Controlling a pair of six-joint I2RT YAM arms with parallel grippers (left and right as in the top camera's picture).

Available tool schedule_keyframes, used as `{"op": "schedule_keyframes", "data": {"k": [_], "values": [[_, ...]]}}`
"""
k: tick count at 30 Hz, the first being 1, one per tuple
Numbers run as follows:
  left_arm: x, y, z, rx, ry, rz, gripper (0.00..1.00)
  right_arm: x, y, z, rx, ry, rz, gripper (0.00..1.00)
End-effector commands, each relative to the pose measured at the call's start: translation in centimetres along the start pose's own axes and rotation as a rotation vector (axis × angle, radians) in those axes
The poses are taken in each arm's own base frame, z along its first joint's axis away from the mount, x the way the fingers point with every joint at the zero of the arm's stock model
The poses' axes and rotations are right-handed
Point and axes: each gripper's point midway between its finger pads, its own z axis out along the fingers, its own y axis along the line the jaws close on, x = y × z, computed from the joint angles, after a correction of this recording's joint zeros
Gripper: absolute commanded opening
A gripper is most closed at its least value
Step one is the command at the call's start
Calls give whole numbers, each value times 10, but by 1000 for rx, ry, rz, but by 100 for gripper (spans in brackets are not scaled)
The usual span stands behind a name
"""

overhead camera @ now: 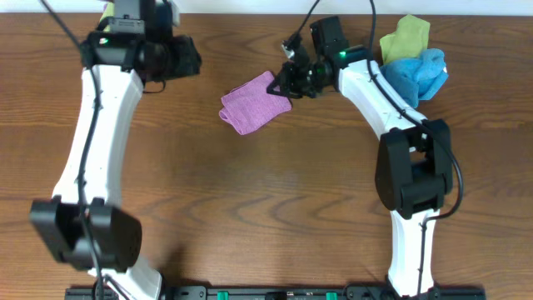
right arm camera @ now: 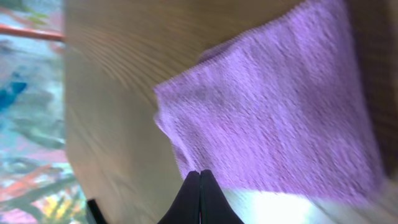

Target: Fold the cloth

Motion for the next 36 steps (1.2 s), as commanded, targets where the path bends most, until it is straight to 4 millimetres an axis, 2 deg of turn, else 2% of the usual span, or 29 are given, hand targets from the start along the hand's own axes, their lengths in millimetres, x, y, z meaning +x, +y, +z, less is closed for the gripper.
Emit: {"op": "schedule_keyframes", "data": {"k": [1, 6, 9, 12, 18, 22, 25, 29, 36], "values": [[12, 0, 22, 43, 74, 21, 62, 2, 14, 0, 72, -12, -142, 2], [17, 33, 53, 2, 136, -7, 64, 4, 15, 19, 222, -36, -232, 1], [6, 62, 54, -17, 106, -59, 70, 3, 23, 28, 261, -55, -299, 1], [-1, 79, 47, 3, 86, -105, 76, -2, 19, 31, 337, -86, -323, 1], [-5, 82, 40, 78, 77, -143, 80, -11, 18, 45, 349, -126, -354, 1], [-5, 82, 40, 83, 75, -139, 82, -3, 15, 62, 307, -88, -350, 1], [-7, 82, 40, 83, 69, -133, 83, -2, 24, 70, 274, -91, -370, 1], [-7, 82, 40, 83, 68, -129, 84, -1, 35, 76, 243, -99, -395, 1], [-7, 82, 40, 83, 68, -130, 85, 10, 36, 80, 249, -63, -395, 1]]}}
